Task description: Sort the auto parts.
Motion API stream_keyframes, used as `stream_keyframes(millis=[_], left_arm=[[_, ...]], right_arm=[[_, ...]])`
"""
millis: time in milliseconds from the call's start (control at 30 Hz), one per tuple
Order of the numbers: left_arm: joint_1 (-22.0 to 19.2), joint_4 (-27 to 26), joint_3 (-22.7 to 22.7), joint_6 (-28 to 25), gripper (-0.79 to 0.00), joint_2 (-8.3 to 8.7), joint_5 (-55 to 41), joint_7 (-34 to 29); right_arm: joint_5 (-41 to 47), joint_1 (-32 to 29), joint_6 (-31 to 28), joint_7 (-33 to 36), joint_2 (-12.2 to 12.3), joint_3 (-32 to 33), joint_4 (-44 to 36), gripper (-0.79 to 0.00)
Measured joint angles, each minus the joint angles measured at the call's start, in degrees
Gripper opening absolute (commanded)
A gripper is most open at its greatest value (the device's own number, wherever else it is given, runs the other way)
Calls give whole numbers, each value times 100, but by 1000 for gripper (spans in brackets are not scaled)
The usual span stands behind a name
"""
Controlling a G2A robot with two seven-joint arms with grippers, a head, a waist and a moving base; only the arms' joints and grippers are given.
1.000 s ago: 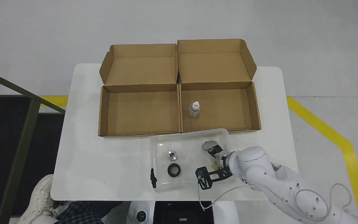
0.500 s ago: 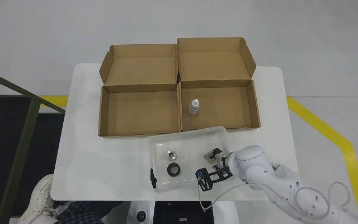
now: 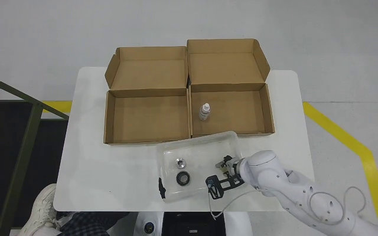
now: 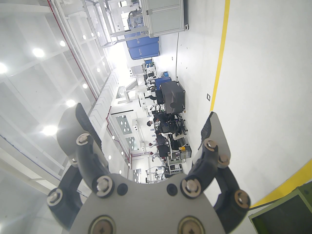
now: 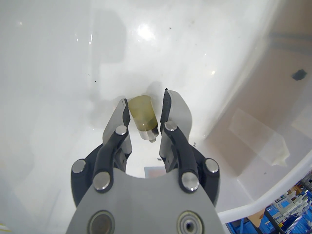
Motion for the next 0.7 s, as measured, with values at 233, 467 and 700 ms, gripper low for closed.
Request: stream_keyframes(millis=[233, 467, 700], left_arm=[[0, 0, 0, 0, 0, 0, 0, 0], [0, 0, 0, 0, 0, 0, 0, 0], [0, 0, 0, 0, 0, 0, 0, 0]], right_arm=[[17, 145, 0, 0, 11, -170, 43, -705], [164, 305, 0, 1, 30, -335, 93, -785], [361, 411, 10, 10, 51, -367, 13, -785]])
